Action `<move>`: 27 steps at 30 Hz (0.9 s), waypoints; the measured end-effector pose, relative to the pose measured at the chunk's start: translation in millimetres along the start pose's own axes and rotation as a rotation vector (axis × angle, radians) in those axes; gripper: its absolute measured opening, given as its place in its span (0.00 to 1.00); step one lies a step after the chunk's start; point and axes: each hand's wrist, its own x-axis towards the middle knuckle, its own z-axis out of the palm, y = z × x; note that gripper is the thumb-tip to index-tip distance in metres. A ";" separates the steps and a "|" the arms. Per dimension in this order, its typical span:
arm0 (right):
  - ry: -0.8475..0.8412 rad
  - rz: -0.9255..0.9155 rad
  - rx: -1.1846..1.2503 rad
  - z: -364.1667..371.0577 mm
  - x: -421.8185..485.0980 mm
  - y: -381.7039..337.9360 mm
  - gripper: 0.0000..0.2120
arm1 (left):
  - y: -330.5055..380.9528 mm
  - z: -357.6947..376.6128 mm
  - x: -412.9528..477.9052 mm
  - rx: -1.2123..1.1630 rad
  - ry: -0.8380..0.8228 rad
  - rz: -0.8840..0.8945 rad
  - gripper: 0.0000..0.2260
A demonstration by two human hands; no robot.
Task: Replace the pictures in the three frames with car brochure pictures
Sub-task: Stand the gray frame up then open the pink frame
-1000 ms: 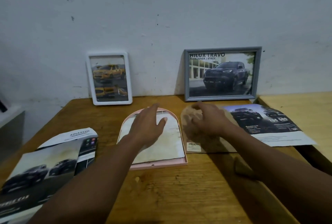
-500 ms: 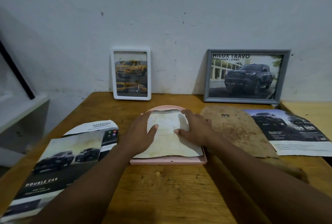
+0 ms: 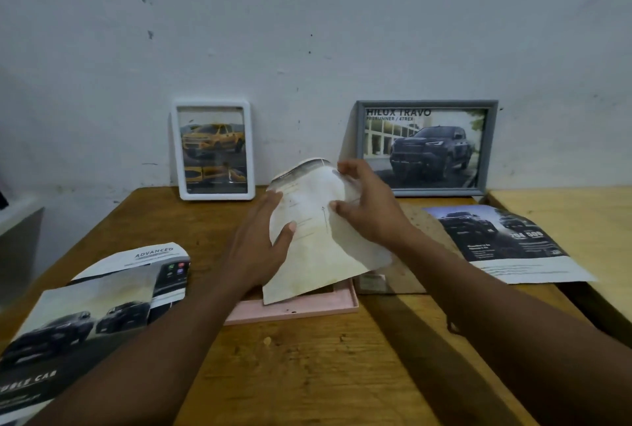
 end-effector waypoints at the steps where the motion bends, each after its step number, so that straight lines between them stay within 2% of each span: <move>1: -0.010 0.017 -0.002 -18.9 2.5 5.9 0.30 | 8.9 5.8 3.6 0.004 -0.010 0.030 0.28; 6: 0.004 0.111 -0.164 -117.4 -1.5 56.7 0.28 | 79.4 55.1 16.4 -0.145 -0.118 0.116 0.27; 10: 0.001 0.255 -0.363 -180.1 -11.1 108.4 0.27 | 132.7 116.5 26.7 -0.095 -0.243 0.264 0.22; 13: 0.013 0.307 -0.520 -208.2 -17.2 140.3 0.28 | 165.1 156.0 29.1 -0.081 -0.305 0.308 0.24; 17: 0.081 0.291 -0.810 -208.4 -27.8 165.1 0.23 | 194.4 194.0 36.6 -0.048 -0.421 0.321 0.27; 21: -0.096 0.324 -0.823 -191.9 -41.7 188.1 0.21 | 200.6 212.8 45.2 0.171 -0.559 0.357 0.26; 24: -0.178 0.323 -0.859 -176.4 -52.5 202.5 0.19 | 194.1 215.8 45.5 0.313 -0.563 0.396 0.28; 27: -0.168 0.305 -0.738 -160.7 -57.9 204.9 0.17 | 184.4 213.0 44.3 0.341 -0.531 0.424 0.27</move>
